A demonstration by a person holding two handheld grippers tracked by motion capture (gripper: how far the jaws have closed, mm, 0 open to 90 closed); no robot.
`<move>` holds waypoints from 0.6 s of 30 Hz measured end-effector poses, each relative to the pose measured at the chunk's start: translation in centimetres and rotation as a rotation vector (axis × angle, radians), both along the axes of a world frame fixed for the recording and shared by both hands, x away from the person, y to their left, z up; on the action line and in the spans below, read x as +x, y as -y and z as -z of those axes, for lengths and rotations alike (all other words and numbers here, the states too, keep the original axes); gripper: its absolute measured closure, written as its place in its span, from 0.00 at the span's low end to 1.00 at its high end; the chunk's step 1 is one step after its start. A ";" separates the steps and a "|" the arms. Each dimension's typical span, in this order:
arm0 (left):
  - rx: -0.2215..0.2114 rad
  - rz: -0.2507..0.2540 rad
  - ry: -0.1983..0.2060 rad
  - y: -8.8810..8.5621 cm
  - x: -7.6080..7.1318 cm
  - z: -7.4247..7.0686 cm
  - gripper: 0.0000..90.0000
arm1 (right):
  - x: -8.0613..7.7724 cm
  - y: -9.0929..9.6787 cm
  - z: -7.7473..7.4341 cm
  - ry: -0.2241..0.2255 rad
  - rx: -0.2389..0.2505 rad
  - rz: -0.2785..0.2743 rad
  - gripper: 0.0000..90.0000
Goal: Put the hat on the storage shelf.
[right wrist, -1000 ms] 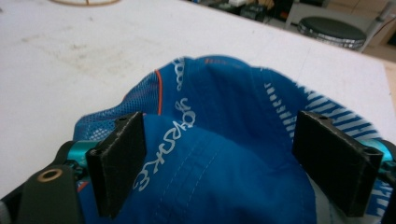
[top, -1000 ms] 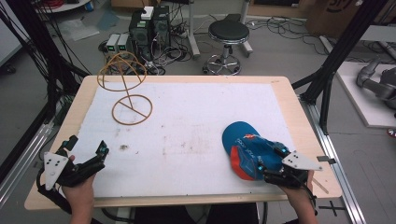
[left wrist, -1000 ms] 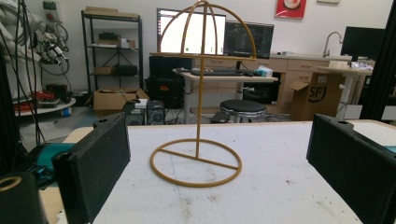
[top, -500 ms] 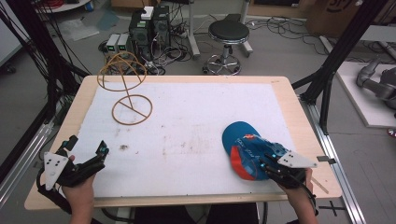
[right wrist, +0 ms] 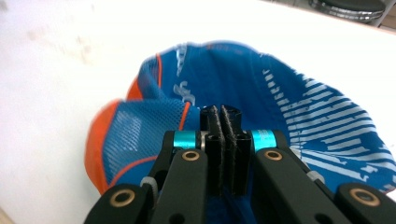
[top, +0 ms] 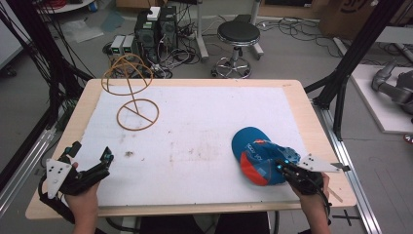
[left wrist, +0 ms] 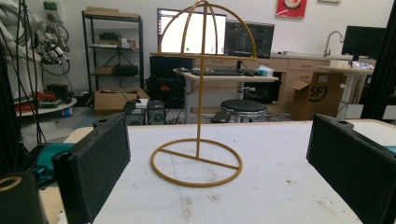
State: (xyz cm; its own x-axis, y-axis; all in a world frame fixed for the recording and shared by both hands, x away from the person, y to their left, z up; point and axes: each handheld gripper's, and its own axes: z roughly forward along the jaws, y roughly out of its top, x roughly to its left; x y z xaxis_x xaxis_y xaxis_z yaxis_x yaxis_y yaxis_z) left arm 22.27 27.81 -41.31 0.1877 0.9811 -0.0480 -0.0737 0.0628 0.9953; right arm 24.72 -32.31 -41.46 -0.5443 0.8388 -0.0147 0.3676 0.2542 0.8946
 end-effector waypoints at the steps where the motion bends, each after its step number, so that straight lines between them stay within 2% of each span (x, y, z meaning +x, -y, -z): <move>1: 0.000 0.000 0.000 0.0 0.0 0.0 0.07 | 0.0 0.0 0.0 0.000 0.000 0.000 0.99; 2: 0.001 -0.002 0.001 0.0 0.0 0.0 0.07 | -0.1 0.2 -0.3 0.017 0.060 0.006 0.99; 5: 0.001 -0.003 0.002 0.0 0.0 0.0 0.07 | -0.3 0.5 -0.9 0.052 0.135 0.018 0.99; 11: 0.003 -0.006 -0.002 0.0 0.0 0.0 0.07 | -0.5 0.3 -1.9 0.122 0.194 0.023 0.99; 18: 0.002 -0.008 -0.007 0.0 0.0 0.1 0.07 | -0.2 0.2 -2.4 0.132 0.259 0.019 0.99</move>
State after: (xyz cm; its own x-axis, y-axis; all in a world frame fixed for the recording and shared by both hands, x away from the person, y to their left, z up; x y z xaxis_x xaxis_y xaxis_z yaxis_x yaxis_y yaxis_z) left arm 22.31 27.78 -41.37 0.1795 0.9826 -0.0473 -0.0676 0.0603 0.9959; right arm 24.55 -32.49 -39.02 -0.5364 0.8337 0.1312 0.2458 0.0055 0.9693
